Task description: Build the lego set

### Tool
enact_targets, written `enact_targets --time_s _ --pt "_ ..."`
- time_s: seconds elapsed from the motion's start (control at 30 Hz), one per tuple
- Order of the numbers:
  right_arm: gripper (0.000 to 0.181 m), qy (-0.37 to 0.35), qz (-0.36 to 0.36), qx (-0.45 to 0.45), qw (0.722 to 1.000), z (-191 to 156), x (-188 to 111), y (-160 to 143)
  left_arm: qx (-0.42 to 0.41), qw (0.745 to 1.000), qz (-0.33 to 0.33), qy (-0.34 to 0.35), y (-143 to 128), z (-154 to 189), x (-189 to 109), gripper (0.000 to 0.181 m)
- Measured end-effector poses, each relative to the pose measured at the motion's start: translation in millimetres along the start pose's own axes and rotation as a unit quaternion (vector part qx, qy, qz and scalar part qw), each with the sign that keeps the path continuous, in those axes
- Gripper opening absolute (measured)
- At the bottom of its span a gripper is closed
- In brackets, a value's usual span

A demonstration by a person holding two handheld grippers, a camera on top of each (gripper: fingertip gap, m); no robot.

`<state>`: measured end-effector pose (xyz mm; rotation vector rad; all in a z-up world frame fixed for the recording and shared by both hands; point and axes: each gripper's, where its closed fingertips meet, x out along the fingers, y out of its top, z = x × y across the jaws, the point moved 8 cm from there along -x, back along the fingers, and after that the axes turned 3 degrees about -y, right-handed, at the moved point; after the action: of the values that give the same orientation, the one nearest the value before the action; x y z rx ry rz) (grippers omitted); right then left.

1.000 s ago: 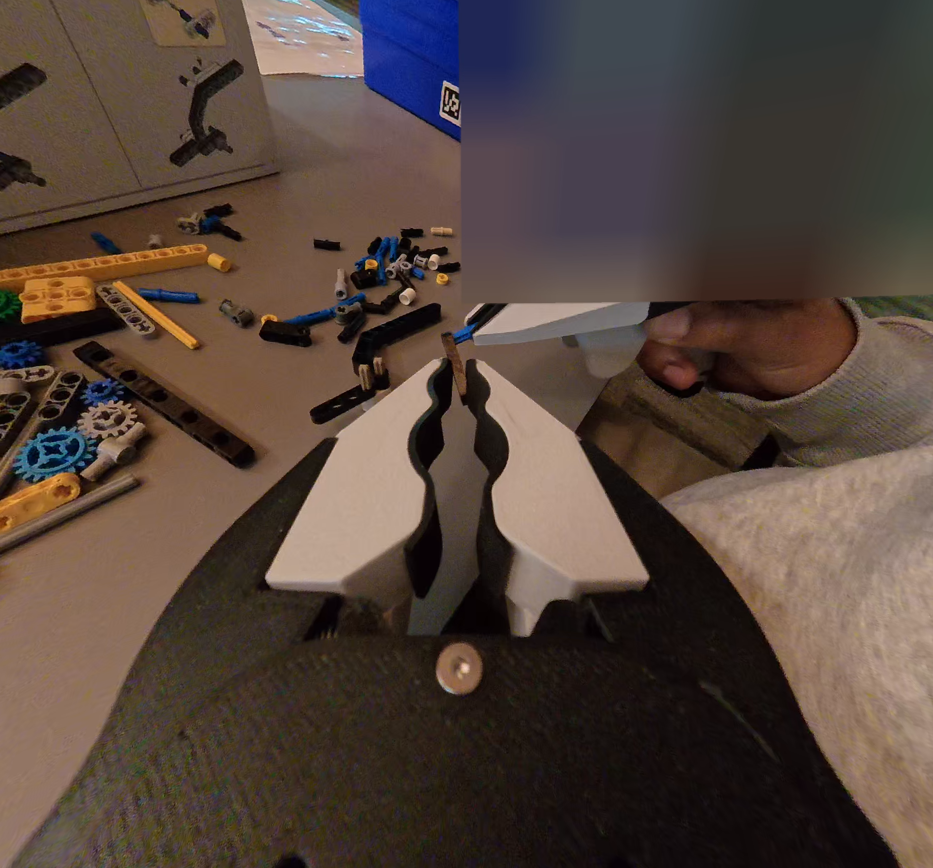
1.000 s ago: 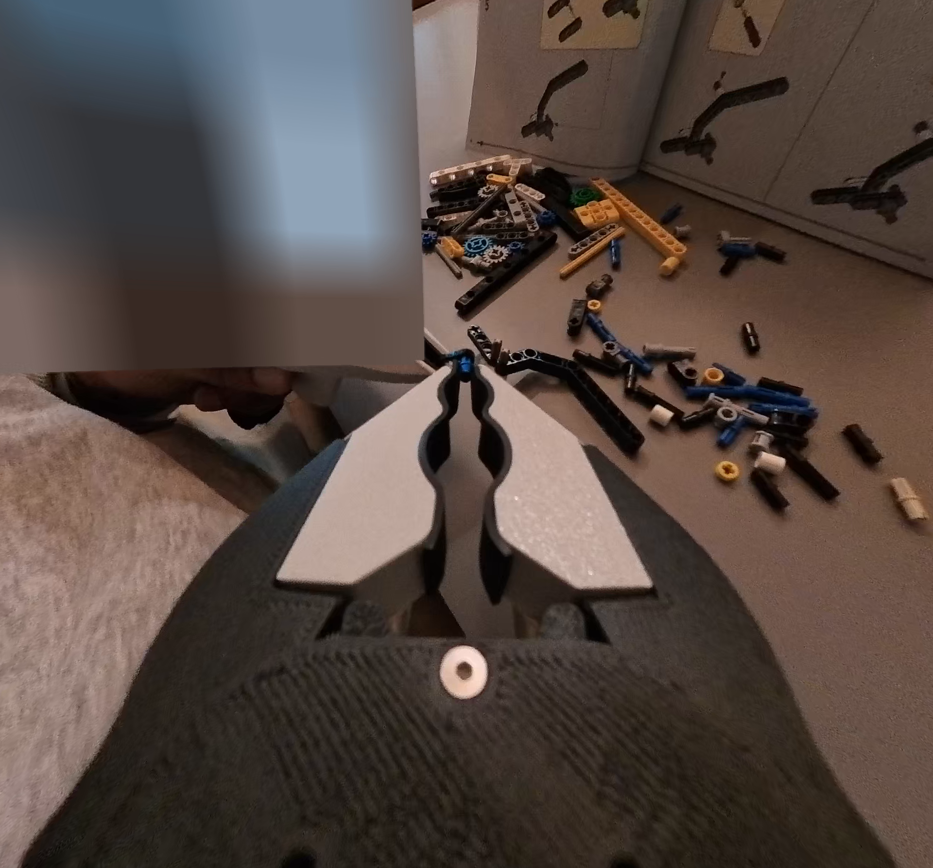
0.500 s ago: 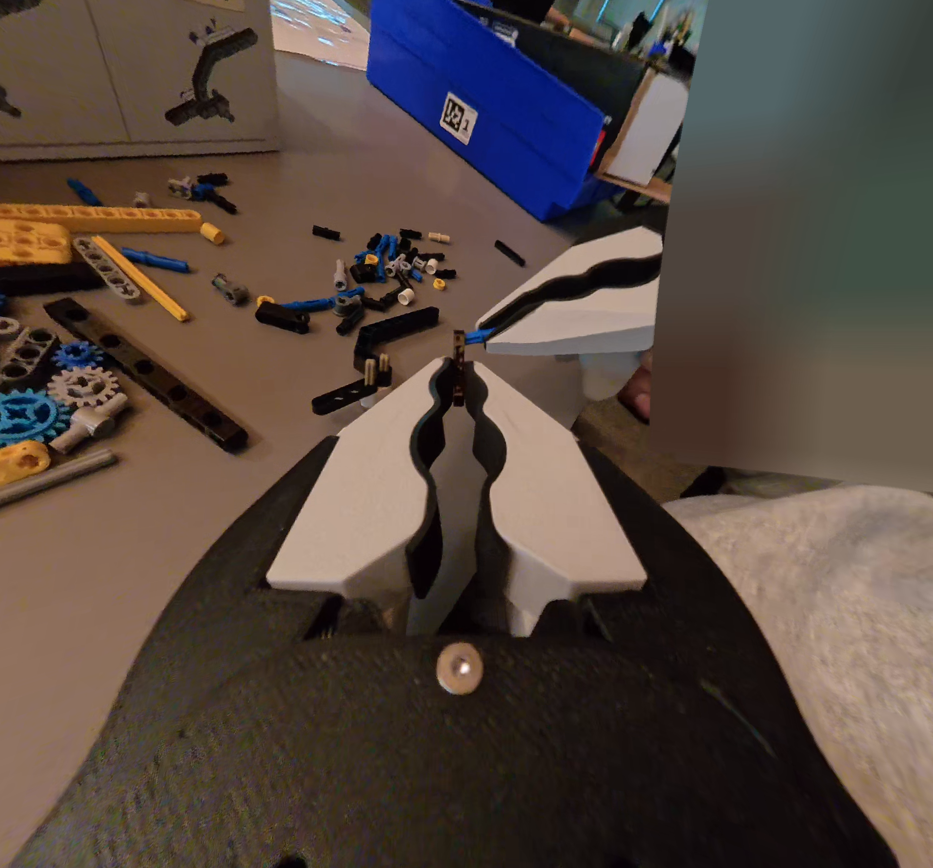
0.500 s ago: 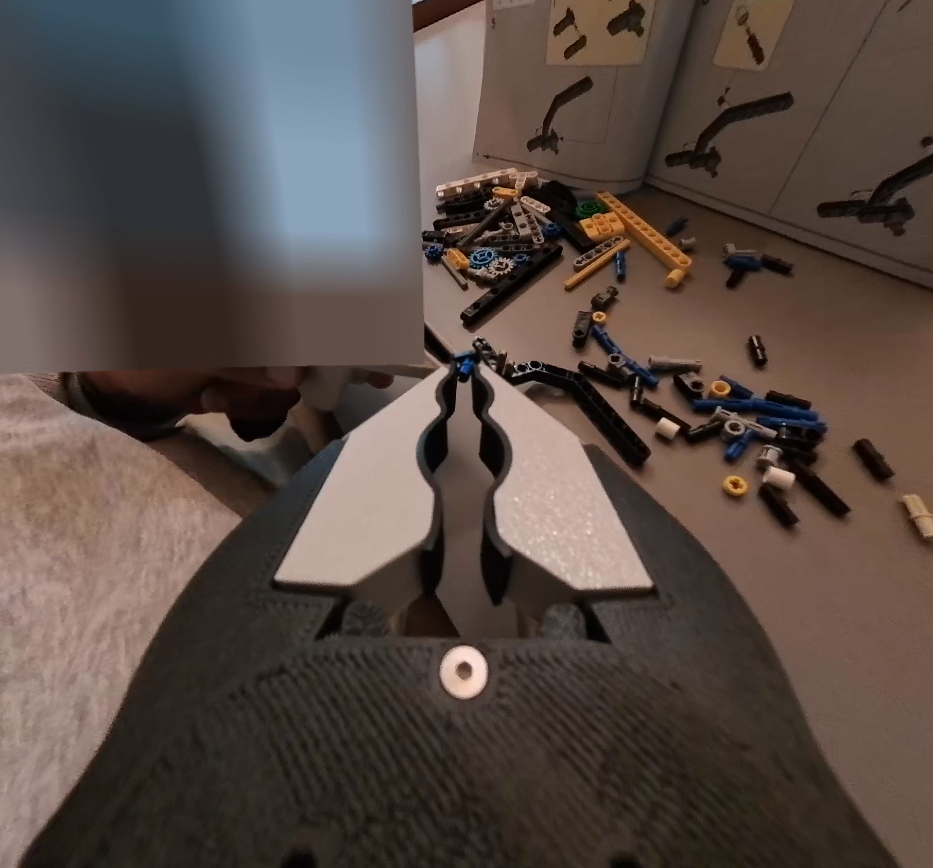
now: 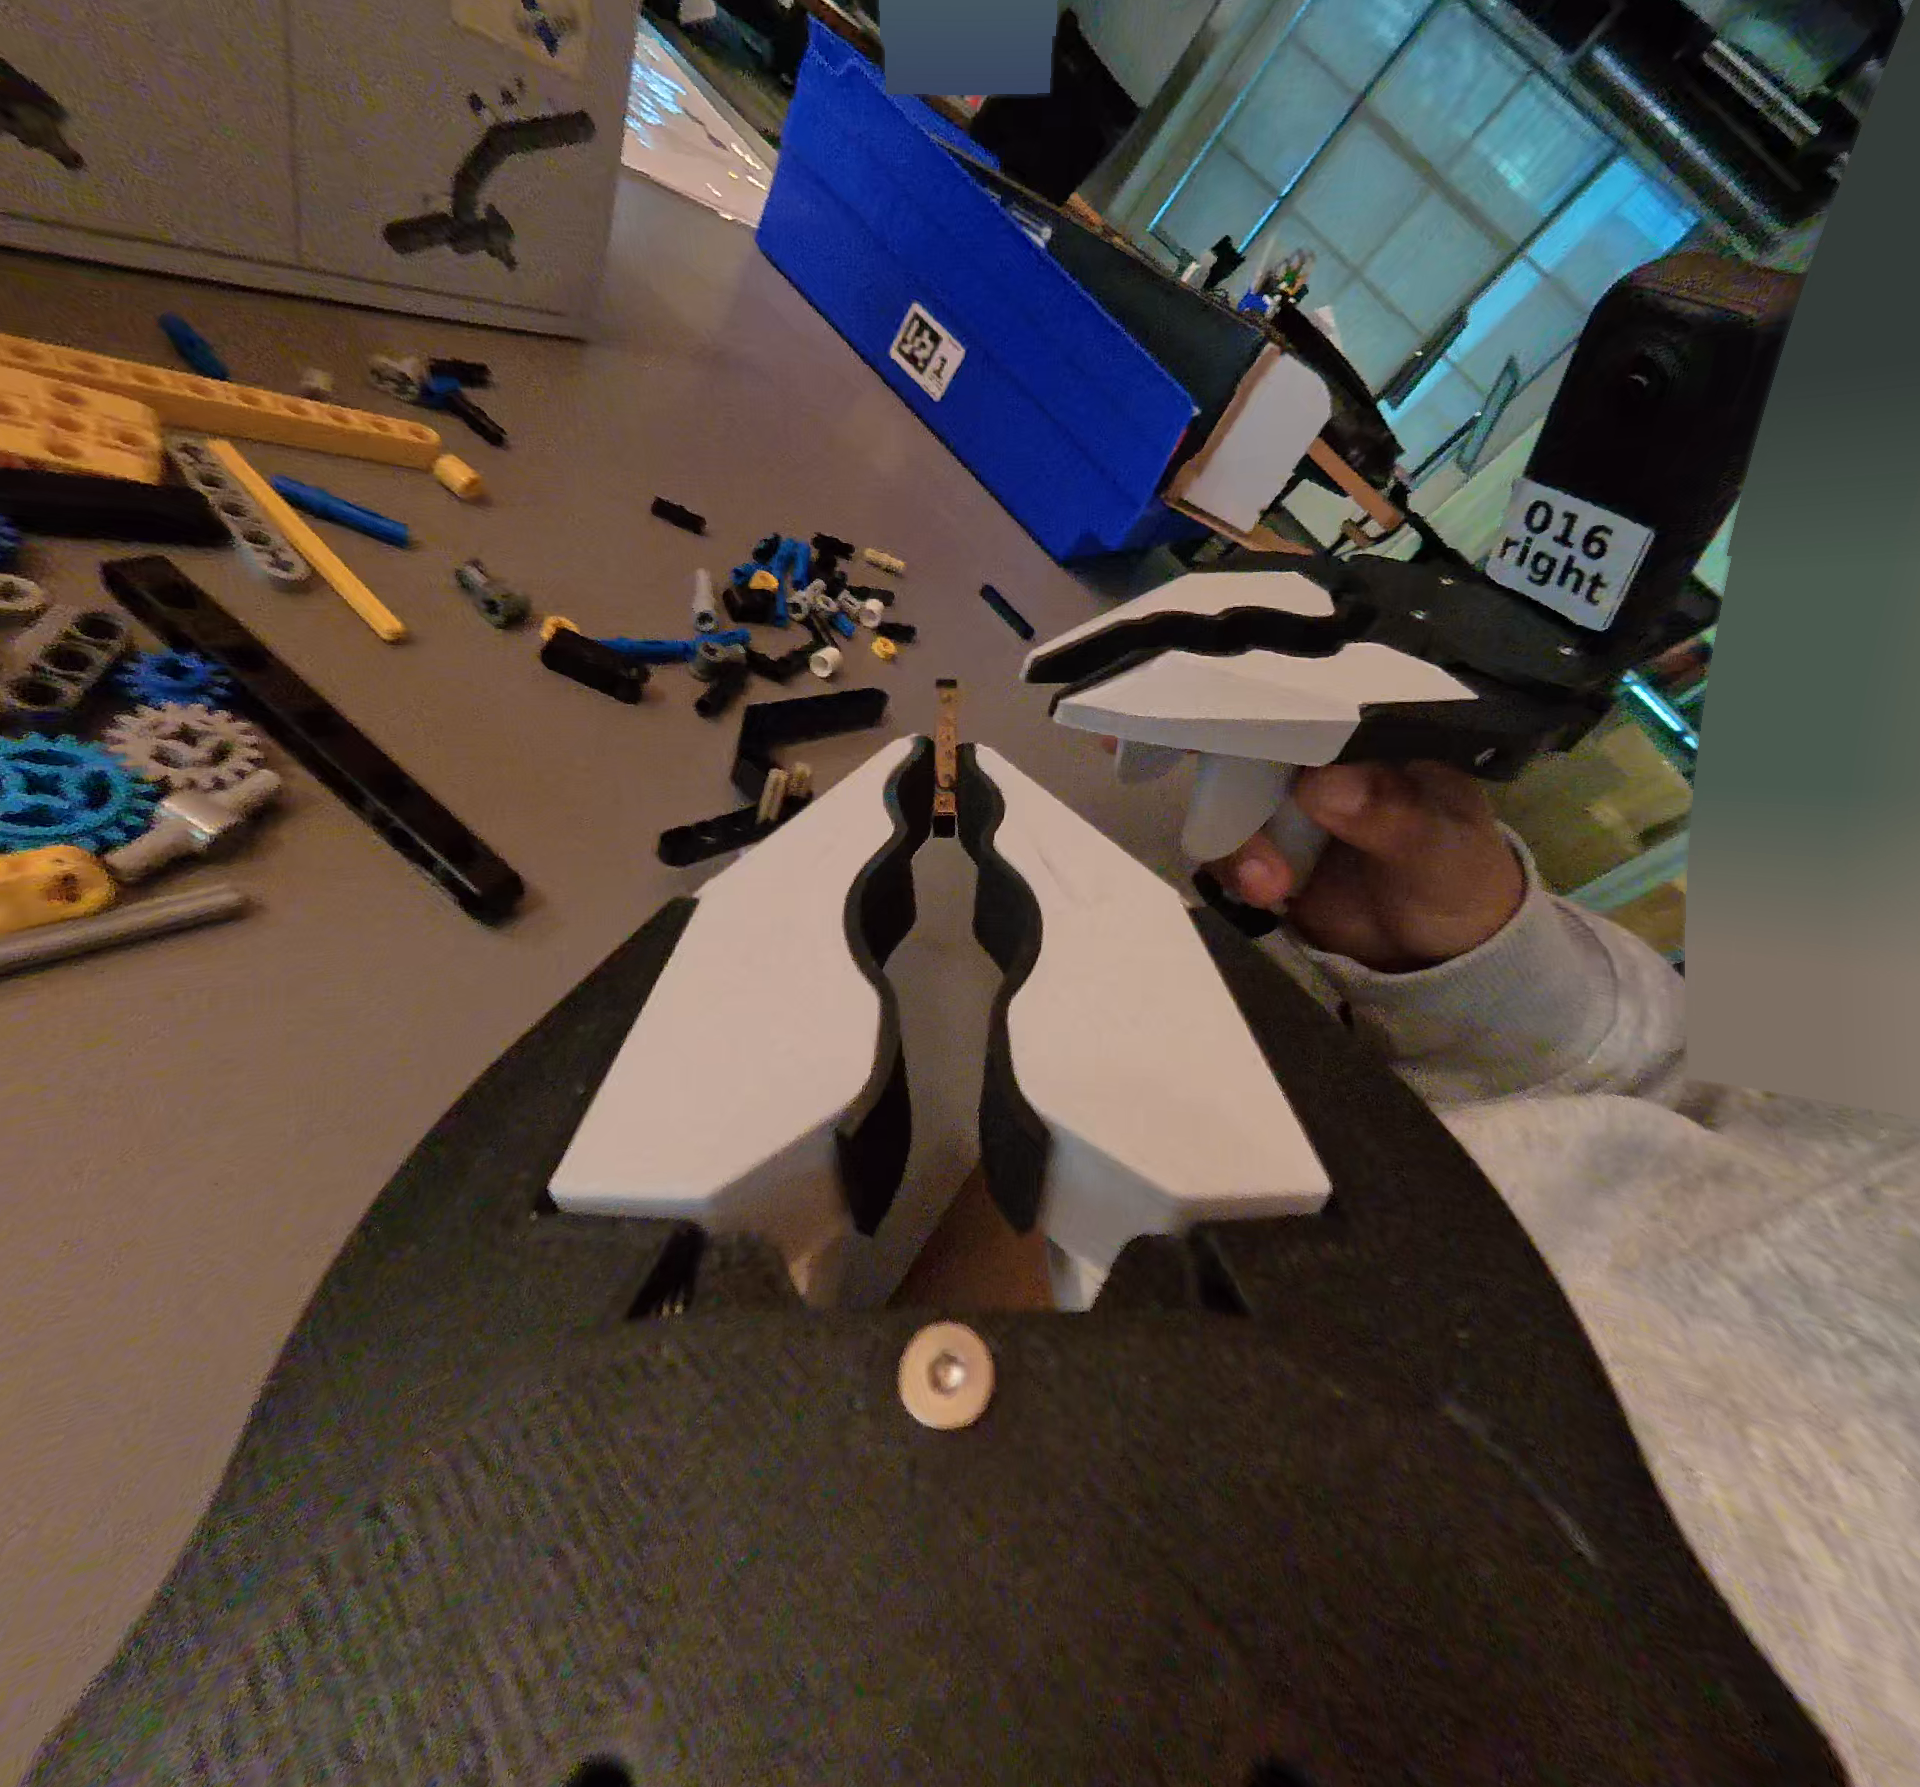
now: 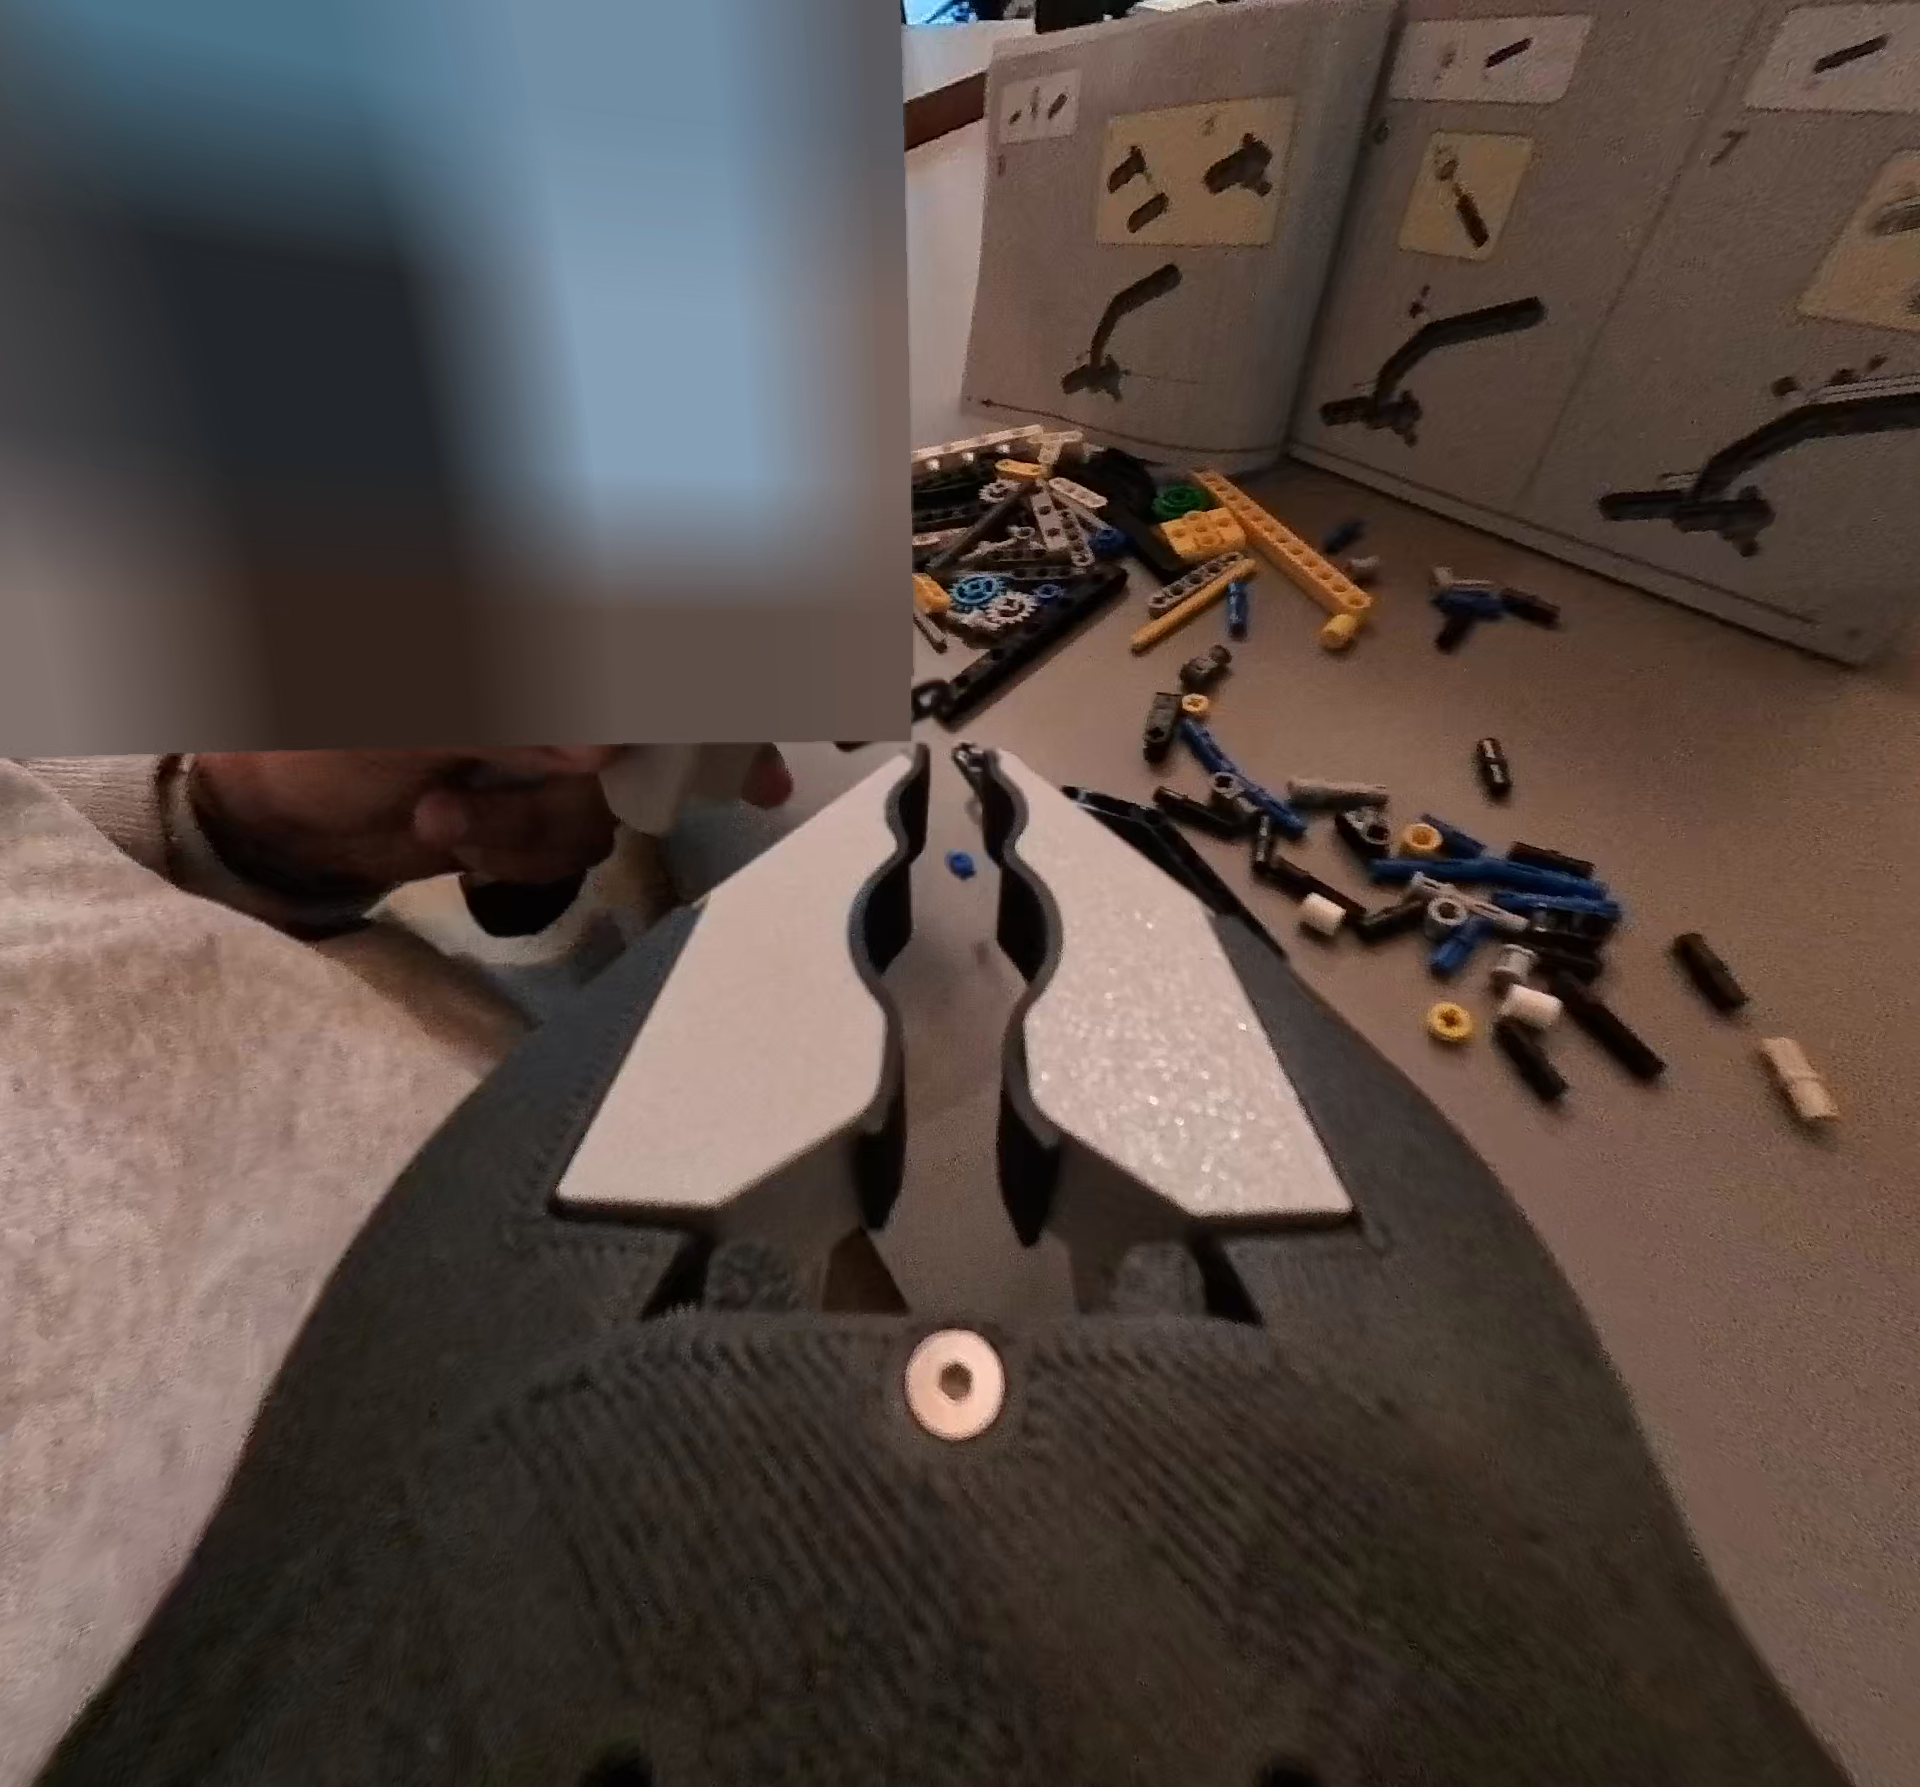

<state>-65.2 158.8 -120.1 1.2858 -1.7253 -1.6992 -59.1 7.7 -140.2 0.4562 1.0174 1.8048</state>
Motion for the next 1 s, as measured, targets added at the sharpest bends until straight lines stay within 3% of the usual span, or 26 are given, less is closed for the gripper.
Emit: enact_targets --time_s 0.17,0.43,0.6,0.73,0.8,1.0 --pt "0.008 -0.007 -0.028 -0.003 1.000 10 -2 -5 -0.001 1.000 0.017 0.021 8 -8 -8 0.002" --pt "0.017 -0.010 -0.175 -0.055 0.983 4 17 -35 -0.002 1.000 0.009 0.022 6 -8 -6 0.002" --pt "0.022 -0.026 -0.182 -0.094 0.979 2 23 -37 -0.005 1.000 0.005 0.018 5 -8 -5 0.002" --pt "0.017 -0.015 -0.176 -0.079 0.981 3 26 -36 -0.009 1.000 0.000 0.013 3 -7 -4 0.002" --pt "0.003 -0.020 -0.178 -0.081 0.980 4 26 -37 -0.010 1.000 -0.003 0.011 3 -7 -4 0.002" --pt "0.003 -0.023 -0.178 -0.087 0.980 3 25 -37 -0.012 1.000 -0.007 0.011 3 -7 -4 0.002"
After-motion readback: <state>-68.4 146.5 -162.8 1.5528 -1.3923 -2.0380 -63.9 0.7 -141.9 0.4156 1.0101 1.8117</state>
